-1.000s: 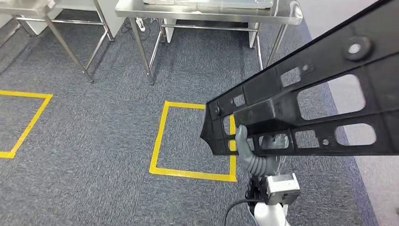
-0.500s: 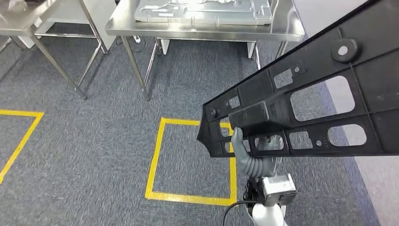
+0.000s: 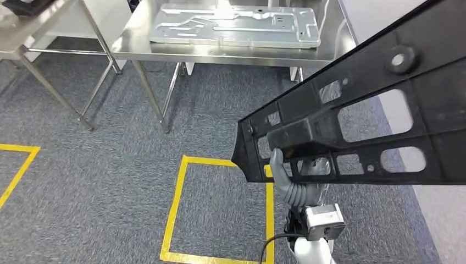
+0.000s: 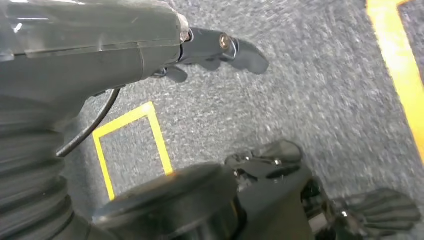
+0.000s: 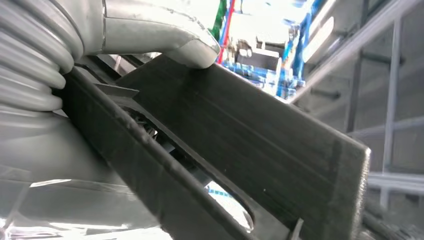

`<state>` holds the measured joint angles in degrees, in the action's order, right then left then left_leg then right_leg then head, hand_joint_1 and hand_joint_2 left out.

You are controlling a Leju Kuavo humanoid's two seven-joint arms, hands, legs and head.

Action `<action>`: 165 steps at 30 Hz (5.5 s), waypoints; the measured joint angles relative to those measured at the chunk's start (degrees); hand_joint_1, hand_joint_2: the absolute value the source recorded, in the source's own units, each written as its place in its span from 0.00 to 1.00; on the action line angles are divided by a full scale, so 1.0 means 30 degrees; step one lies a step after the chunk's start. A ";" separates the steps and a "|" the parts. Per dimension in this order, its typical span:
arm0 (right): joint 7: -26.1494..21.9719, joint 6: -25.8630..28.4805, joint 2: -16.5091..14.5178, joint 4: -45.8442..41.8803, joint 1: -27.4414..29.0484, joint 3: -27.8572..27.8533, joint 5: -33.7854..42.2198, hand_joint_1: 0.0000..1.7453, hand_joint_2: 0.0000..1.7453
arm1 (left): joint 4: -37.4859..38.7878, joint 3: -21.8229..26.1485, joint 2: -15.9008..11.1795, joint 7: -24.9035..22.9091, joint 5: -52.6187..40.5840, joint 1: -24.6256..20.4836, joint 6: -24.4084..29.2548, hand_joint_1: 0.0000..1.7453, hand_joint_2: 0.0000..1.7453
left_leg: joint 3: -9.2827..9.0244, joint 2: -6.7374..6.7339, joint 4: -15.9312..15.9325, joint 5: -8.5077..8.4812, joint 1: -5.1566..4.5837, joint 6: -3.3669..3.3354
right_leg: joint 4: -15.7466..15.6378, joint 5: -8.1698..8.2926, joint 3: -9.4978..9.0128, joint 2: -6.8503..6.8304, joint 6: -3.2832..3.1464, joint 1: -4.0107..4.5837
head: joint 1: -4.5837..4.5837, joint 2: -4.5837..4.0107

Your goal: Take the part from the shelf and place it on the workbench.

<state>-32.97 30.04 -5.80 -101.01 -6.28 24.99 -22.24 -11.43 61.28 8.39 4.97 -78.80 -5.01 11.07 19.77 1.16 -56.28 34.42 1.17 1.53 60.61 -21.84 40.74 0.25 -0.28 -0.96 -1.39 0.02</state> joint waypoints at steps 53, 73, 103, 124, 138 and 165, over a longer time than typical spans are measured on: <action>-0.0377 0.0261 0.0016 0.0566 -0.0502 -0.0025 0.0464 0.96 1.00 | 0.0000 0.0055 0.0069 0.0000 0.0330 -0.0066 0.0148 0.00 1.00 | 0.3364 -0.0162 -0.0071 -0.2347 -0.0443 -0.1366 | 0.4176 -0.5170 -0.0580 -0.0077 0.0606 0.0066 | 0.0233 -0.0005; -0.0368 0.0556 -0.0028 0.0604 -0.0227 -0.0022 0.0415 0.96 1.00 | -0.0004 0.0098 0.0025 0.0015 0.0359 -0.0196 0.0132 0.00 1.00 | 0.6119 -0.0245 -0.1817 -0.2952 -0.0600 -0.0803 | -0.0430 -0.3386 -0.4306 0.0099 -0.0331 0.0152 | 0.0293 -0.0005; 0.1047 0.1350 0.0276 0.0089 0.0221 -0.1423 -0.4572 0.96 1.00 | -0.0007 0.0453 0.0033 -0.0047 0.1040 -0.0157 0.0015 0.00 1.00 | 0.4633 -0.0290 -0.1725 -0.2295 -0.0434 -0.0358 | -0.0391 -0.1495 -0.2247 0.0034 -0.0431 0.0141 | 0.0526 -0.0005; 0.3348 0.0763 0.3573 0.1969 -0.1205 -0.2131 -0.8165 0.96 1.00 | -0.0002 0.0936 0.0208 0.0335 0.1395 -0.0028 0.0226 0.00 1.00 | 0.4504 -0.0238 -0.1172 -0.2286 -0.0397 -0.0335 | -0.0441 -0.1571 -0.2241 -0.0005 -0.0067 -0.0067 | 0.0588 -0.0005; 0.3913 -0.0483 0.6988 0.7876 -0.4811 -0.2776 -0.8315 0.96 1.00 | 0.0000 0.1100 0.0264 0.0598 0.1544 0.0153 0.0104 0.00 1.00 | 0.4144 -0.0237 -0.0538 -0.2757 -0.0428 -0.0871 | -0.0609 -0.1472 -0.2420 -0.0068 0.0466 -0.0012 | 0.0595 -0.0004; 0.5628 -0.2405 1.0148 0.9339 -1.0355 -0.4721 -1.0107 0.96 1.00 | 0.0000 0.1204 0.0752 0.0443 0.1441 -0.0020 -0.0548 0.00 1.00 | 0.4879 -0.0256 -0.1362 -0.3061 -0.0464 -0.0517 | -0.0626 -0.1603 -0.2480 -0.0090 0.0204 -0.0111 | 0.0670 -0.0005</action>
<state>-16.08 22.83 24.65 -72.99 -37.34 10.83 -52.57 -11.43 64.89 10.65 6.30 -74.48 -5.07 9.43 34.41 0.39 -60.37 25.24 -0.22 -0.02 58.73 -26.65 33.30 -0.02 0.33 -1.29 0.62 0.00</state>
